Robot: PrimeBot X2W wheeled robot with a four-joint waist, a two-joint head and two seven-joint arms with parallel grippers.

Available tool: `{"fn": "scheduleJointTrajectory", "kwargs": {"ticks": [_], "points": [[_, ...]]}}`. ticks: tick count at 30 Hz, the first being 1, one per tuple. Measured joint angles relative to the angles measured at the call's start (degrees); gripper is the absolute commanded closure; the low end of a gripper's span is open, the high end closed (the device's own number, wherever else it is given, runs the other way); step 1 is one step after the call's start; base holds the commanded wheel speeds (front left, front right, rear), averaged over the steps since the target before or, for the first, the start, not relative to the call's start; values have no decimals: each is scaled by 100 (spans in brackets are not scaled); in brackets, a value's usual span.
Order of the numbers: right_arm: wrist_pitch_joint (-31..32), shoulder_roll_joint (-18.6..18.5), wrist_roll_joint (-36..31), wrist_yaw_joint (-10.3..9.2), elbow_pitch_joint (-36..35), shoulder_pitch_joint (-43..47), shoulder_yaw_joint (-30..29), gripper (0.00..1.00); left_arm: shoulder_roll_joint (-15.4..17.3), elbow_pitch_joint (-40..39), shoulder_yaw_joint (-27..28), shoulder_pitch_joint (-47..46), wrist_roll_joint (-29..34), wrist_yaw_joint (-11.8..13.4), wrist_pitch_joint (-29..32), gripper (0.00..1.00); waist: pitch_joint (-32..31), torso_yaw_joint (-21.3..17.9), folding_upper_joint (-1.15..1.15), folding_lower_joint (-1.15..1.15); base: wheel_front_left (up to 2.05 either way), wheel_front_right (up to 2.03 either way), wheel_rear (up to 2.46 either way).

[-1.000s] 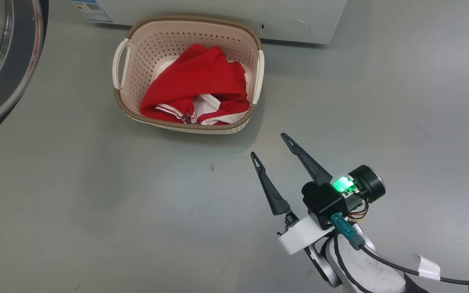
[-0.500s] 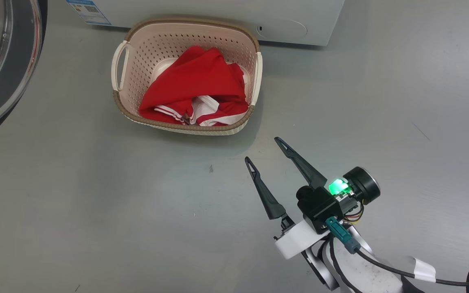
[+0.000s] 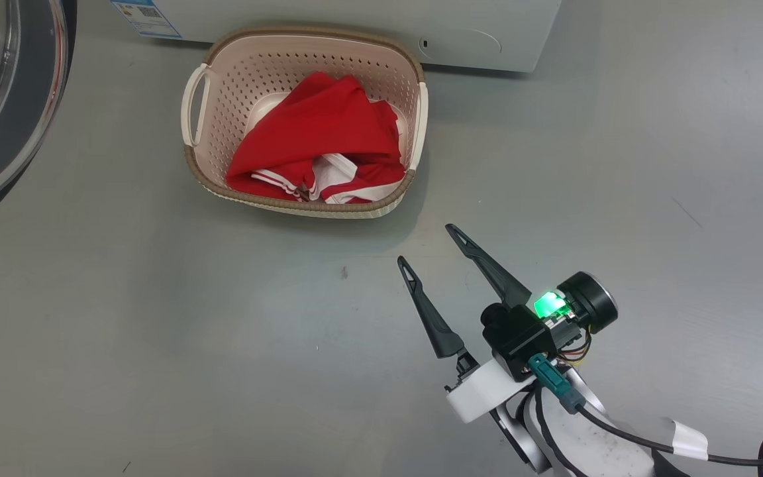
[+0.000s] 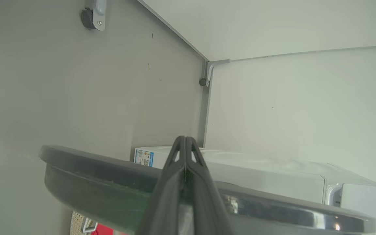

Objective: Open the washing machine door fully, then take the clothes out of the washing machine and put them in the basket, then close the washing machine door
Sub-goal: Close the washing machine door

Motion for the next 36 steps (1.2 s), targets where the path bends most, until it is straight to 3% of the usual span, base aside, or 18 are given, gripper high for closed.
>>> {"fn": "scheduleJointTrajectory", "kwargs": {"ticks": [15, 36], "points": [[0, 0, -8, 0, -7, -36, -18, 0, 123, 176, -193, -64, -4, -76, 900, 100, 17, -42, 0, 0, 0, 0, 0], [0, 1, 57, 0, 42, -54, -96, 0, -271, 235, -675, -63, 11, -669, 2496, 100, -332, 27, 0, 0, 0, 0, 0]]}}
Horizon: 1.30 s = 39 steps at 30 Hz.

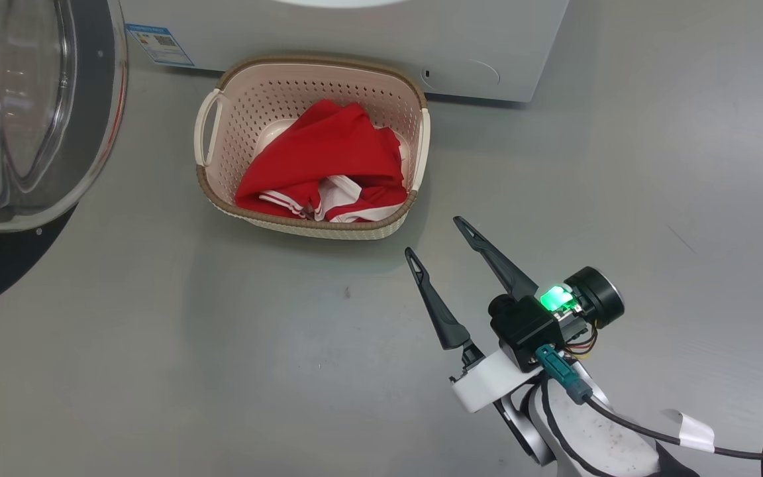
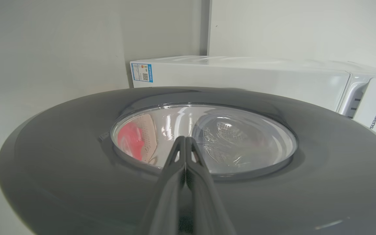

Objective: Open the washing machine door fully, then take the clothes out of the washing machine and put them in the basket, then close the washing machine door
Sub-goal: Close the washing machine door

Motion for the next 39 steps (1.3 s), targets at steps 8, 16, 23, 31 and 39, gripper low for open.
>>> {"fn": "scheduleJointTrajectory", "kwargs": {"ticks": [8, 16, 23, 31, 39], "points": [[0, 0, 52, 0, 75, 25, -66, 0, -343, 27, -207, 20, 1, -188, 726, 100, -207, 47, 0, 0, 0, 0, 0], [0, 2, 196, 0, 81, 85, -102, 0, -655, -7, -250, 142, -37, -302, 1437, 100, -435, 89, 0, 0, 0, 0, 0], [0, 5, 278, 0, 91, 185, -115, 0, -907, -78, -227, 294, -271, -343, 1979, 100, -626, 118, 0, 0, 0, 0, 0], [0, 11, 302, 0, 84, 250, -140, 0, -1206, -312, -120, 480, -511, -345, 2466, 100, -756, 139, 0, 0, 0, 0, 0], [0, 11, 303, 0, 85, 299, -151, 0, -1661, -937, 2, 599, -827, -345, 2529, 100, -823, 156, 0, 0, 0, 0, 0]]}}
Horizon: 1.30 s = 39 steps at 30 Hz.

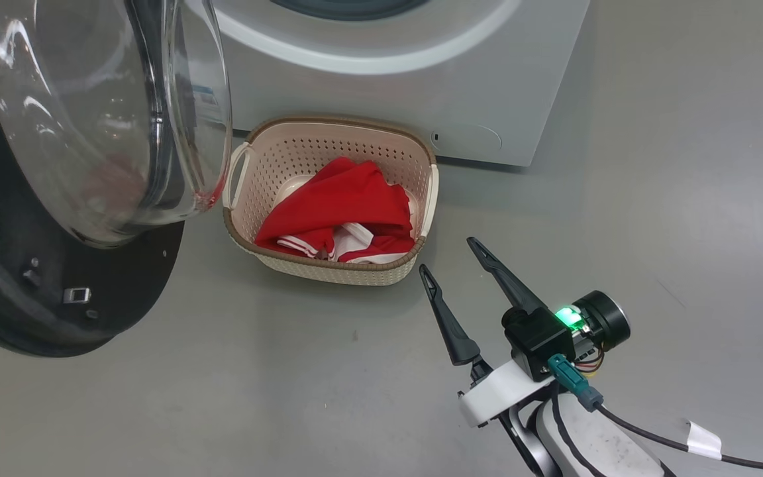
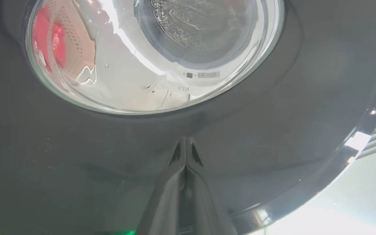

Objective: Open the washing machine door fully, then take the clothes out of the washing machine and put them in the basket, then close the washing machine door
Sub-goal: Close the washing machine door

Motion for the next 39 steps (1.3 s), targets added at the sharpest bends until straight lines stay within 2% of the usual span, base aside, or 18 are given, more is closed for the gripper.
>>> {"fn": "scheduleJointTrajectory", "kwargs": {"ticks": [22, 31, 36, 39], "points": [[0, 4, 59, 0, 7, 119, 74, 0, -1107, -1189, -254, 905, -466, -1, 100, 100, -174, -29, 0, 0, 0, 0, 0], [0, 5, 93, 0, 2, 149, 23, 0, -1199, -1901, -66, 1147, -544, -2, 48, 100, -213, -61, 0, 0, 0, 0, 0], [0, 9, 102, 0, 3, 238, -77, 0, -1225, -2397, 15, 1364, -419, -2, -427, 100, -285, -32, 0, 0, 0, 0, 0], [0, 11, 157, 0, -3, 246, -116, 0, -1201, -2917, 37, 1614, -90, -2, -788, 100, -352, -10, 0, 0, 0, 0, 0]]}}
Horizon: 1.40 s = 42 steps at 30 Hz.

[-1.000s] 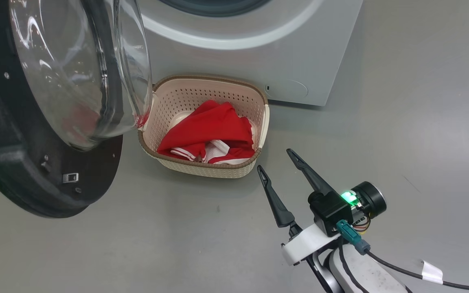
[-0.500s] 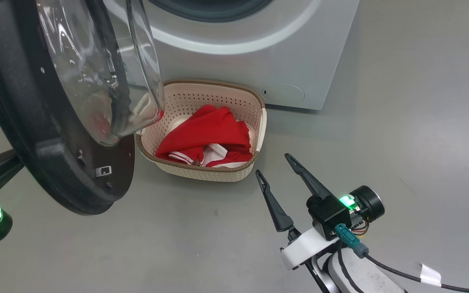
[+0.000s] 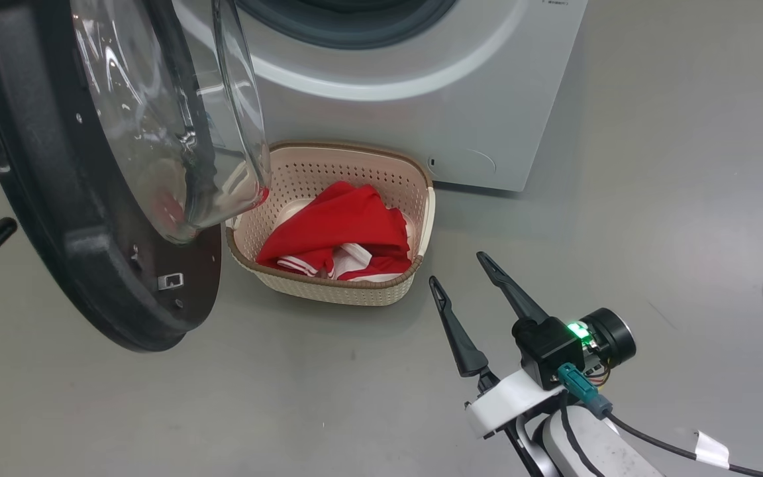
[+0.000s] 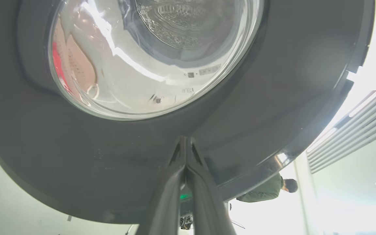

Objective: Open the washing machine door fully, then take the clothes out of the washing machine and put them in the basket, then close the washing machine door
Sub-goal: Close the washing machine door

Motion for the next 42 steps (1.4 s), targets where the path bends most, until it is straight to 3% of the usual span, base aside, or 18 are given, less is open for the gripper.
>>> {"fn": "scheduleJointTrajectory", "kwargs": {"ticks": [2, 7, 14, 23, 34, 42], "points": [[0, -1, 2, 0, -4, 5, -21, 0, 18, -171, -2, 73, 70, 0, -118, 100, -22, 9, 0, 0, 0, 0, 0], [0, -1, 2, 0, -26, 76, -119, 0, 141, -1467, -180, 515, 783, 0, -738, 100, -107, 90, 0, 0, 0, 0, 0], [0, 1, 52, 0, -68, 113, -93, 0, 138, -2934, -421, 1172, 1328, 0, -1640, 100, -146, 218, 0, 0, 0, 0, 0], [0, 2, 96, 0, -78, 113, -2, 0, 485, -4350, -1116, 2287, 2542, 0, -3398, 100, -100, 236, 0, 0, 0, 0, 0], [0, 2, 101, 0, -80, 113, 12, 0, 603, -4385, -1969, 3329, 3483, 0, -5844, 100, -91, 191, 0, 0, 0, 0, 0], [0, 2, 103, 0, -80, 113, 12, 0, 730, -3980, -2570, 3708, 3707, 0, -7194, 100, -114, 169, 0, 0, 0, 0, 0]]}}
